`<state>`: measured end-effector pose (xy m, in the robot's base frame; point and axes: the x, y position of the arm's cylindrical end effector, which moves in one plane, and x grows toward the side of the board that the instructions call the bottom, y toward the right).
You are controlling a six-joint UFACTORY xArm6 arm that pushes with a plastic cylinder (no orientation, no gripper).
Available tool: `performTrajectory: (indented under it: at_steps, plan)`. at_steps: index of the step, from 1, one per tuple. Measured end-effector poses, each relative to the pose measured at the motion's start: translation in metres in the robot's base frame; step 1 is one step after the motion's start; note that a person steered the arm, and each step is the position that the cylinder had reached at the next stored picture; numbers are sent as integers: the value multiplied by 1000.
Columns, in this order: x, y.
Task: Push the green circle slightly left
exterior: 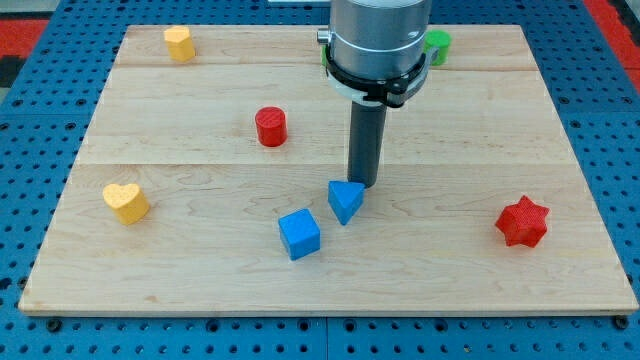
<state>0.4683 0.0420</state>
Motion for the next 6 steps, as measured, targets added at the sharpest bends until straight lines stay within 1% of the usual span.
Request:
performTrajectory:
  at_steps: [1, 2, 3, 4, 5, 6]
  plan:
    - [10, -22]
    - [29, -28]
    - [10, -15]
    - [-47, 31]
    - [-127, 120]
    - [-188, 196]
